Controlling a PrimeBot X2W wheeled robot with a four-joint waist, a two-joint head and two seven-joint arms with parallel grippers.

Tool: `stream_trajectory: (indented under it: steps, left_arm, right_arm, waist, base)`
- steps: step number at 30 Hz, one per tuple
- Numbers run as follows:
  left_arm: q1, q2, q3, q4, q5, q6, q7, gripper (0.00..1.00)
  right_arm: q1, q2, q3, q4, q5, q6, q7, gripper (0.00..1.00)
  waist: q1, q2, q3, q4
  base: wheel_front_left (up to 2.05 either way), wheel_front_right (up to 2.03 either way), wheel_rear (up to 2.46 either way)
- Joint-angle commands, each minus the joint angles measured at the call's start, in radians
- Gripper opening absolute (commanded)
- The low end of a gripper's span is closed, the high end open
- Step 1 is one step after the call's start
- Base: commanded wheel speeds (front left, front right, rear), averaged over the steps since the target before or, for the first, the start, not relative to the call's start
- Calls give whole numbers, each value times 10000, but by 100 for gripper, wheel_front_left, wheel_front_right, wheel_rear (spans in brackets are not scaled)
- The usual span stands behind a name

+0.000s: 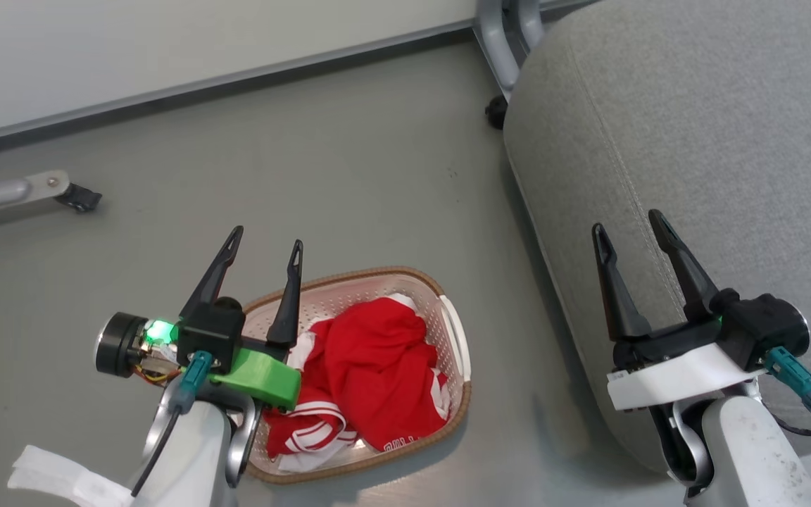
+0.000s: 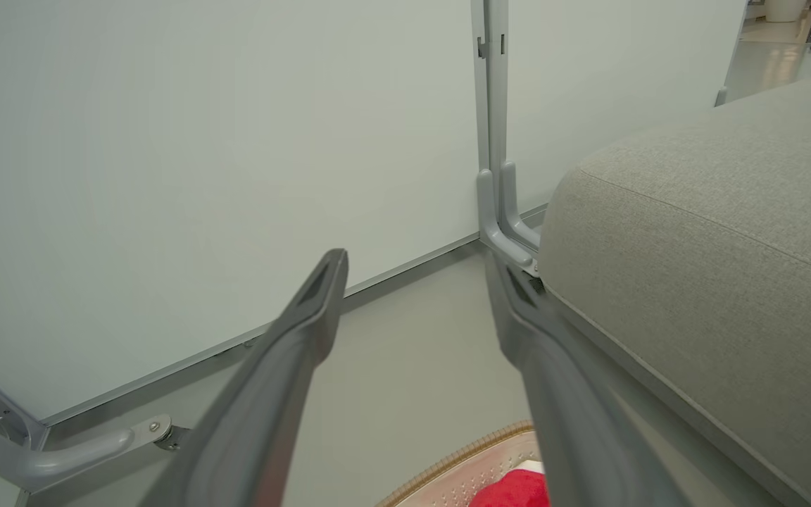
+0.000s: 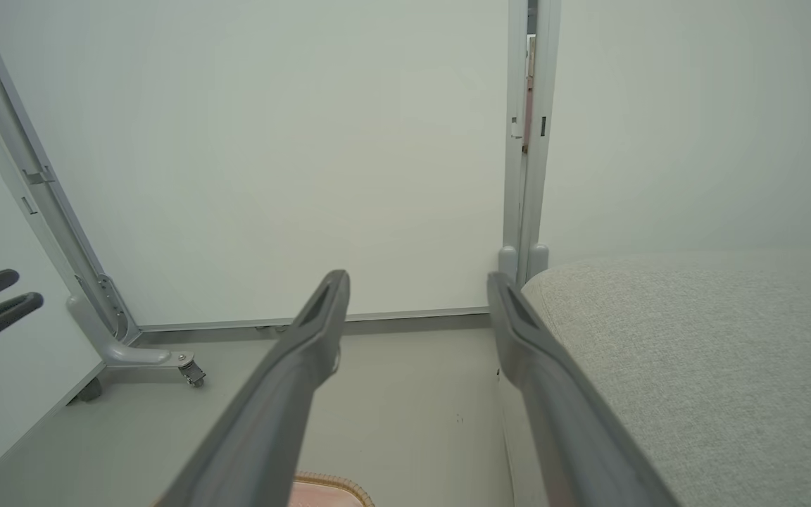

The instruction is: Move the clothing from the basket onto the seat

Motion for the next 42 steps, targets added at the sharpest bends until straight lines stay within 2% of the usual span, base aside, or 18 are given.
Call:
stream_trajectory:
  steps: [1, 6, 13, 25, 42]
  left_arm:
    - [-343, 140, -22, 180, 26, -87, 8, 100]
    - [-1031, 457, -181, 961, 146, -270, 7, 100]
    - [-2041, 963, -562, 2214, 321, -481, 8, 100]
    - [-3712, 1441, -1340, 4883, 433, -634, 7, 100]
    - [-5604, 1547, -2211, 8631, 596, -684, 173, 100]
  right_arm:
    - [-219, -34, 0, -125, 73, -3, -25, 100]
    - [-665, -31, 98, -476, 202, -3, -23, 100]
    - [-1127, -25, 35, -1056, 328, -3, -23, 100]
    - [-1611, -26, 142, -1751, 487, -3, -25, 100]
    - [-1986, -26, 146, -2482, 437, -3, -25, 100]
  waist:
    - [0, 0, 1017, -984]
    - [0, 0, 1876, -1670]
    - [0, 0, 3122, -2186]
    - [0, 0, 4710, -2296]
    - [0, 0, 6420, -2418]
  base:
    - [0, 0, 0]
    - [0, 0, 0]
    - [0, 0, 0]
    - [0, 0, 0]
    - [0, 0, 0]
